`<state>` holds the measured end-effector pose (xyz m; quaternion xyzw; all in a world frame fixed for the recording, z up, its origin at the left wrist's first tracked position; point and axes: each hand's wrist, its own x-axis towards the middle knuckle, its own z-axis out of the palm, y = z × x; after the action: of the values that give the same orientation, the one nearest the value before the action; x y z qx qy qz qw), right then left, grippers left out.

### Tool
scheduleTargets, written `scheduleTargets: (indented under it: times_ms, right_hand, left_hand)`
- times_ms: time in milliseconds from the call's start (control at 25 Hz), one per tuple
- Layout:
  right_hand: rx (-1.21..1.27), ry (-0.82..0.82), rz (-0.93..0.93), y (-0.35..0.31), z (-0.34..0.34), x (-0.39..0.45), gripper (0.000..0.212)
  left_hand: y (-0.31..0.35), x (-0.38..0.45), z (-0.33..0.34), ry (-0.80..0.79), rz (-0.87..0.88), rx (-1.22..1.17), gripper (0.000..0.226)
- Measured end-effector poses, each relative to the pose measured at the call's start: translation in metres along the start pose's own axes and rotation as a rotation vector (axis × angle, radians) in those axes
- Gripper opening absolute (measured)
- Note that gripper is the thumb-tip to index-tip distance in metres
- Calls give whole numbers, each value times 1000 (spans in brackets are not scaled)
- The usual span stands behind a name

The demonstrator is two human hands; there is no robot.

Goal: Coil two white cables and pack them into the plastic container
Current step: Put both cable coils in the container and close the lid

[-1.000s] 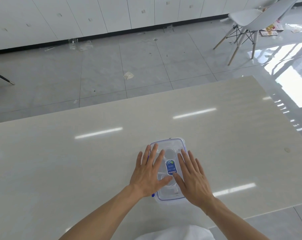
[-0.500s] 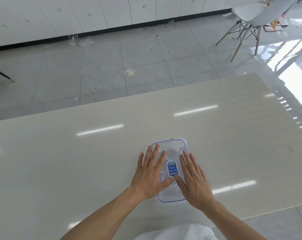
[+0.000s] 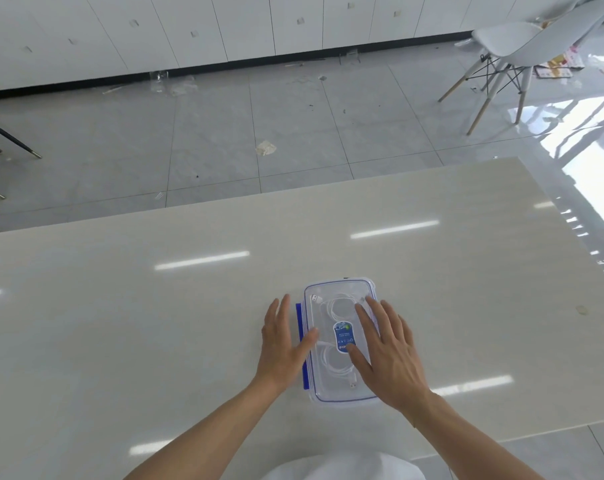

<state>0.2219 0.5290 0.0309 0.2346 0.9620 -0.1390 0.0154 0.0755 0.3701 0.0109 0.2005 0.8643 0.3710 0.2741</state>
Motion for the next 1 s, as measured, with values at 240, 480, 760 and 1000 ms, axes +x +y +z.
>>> scheduleTargets:
  times_ms: [240,480,760,1000]
  right_hand:
    - [-114,-67,-149,-20,5,35,75]
    - [-164,-85,-98,-20,12,42,76]
    - [-155,-56,-96,-18,17,43,77]
    - [-135,-24,-102,-18,18,42,76]
  left_hand:
    - [4,-4,-19,-156,-310,-342,82]
    - [6,-5,-21,-394,-443,-516,64]
    - [9,-6,-23,-278,-337,-344,49]
    - [18,-13,-13,-204,-155,-35,34]
